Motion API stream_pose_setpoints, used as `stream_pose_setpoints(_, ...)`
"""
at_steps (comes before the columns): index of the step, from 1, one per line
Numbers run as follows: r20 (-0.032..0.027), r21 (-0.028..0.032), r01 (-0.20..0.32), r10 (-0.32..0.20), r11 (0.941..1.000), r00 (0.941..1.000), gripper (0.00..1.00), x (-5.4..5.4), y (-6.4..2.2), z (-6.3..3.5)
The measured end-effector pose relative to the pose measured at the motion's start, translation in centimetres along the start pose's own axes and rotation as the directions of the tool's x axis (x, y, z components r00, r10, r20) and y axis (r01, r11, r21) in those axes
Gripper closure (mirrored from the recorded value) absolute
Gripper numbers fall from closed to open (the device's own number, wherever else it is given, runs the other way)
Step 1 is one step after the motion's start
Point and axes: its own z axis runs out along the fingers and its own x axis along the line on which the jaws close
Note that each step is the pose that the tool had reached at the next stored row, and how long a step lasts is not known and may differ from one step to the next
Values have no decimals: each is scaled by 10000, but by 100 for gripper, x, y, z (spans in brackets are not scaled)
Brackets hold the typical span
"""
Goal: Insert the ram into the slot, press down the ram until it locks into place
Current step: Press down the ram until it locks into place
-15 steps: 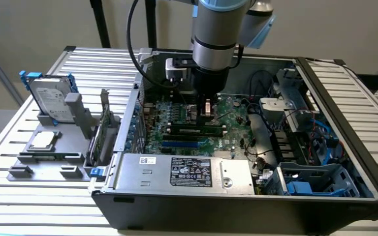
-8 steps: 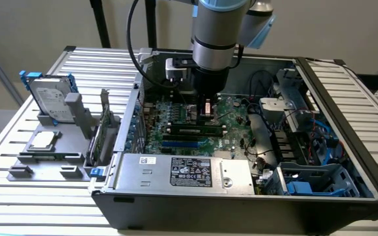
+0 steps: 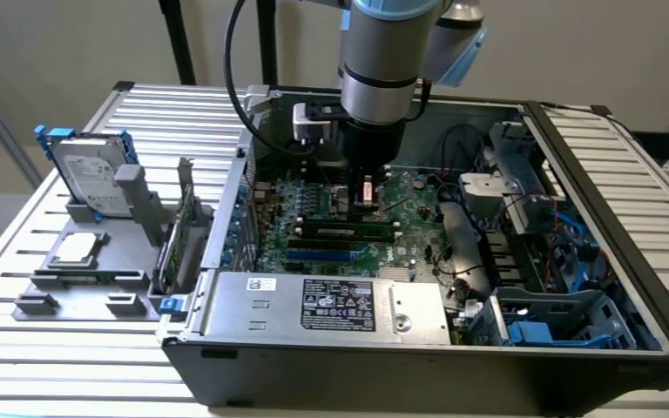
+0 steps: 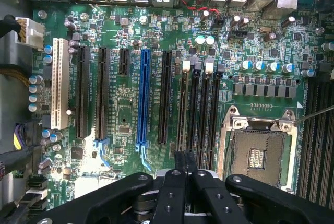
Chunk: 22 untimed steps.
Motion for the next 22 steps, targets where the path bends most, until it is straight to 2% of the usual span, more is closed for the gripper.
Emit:
stream_pose_setpoints(9, 3, -4, -68, 68, 10000, 10000, 90, -3, 38, 18)
stream_pose_setpoints(22, 2, -5, -114, 114, 9999, 9999, 90, -12, 45, 97)
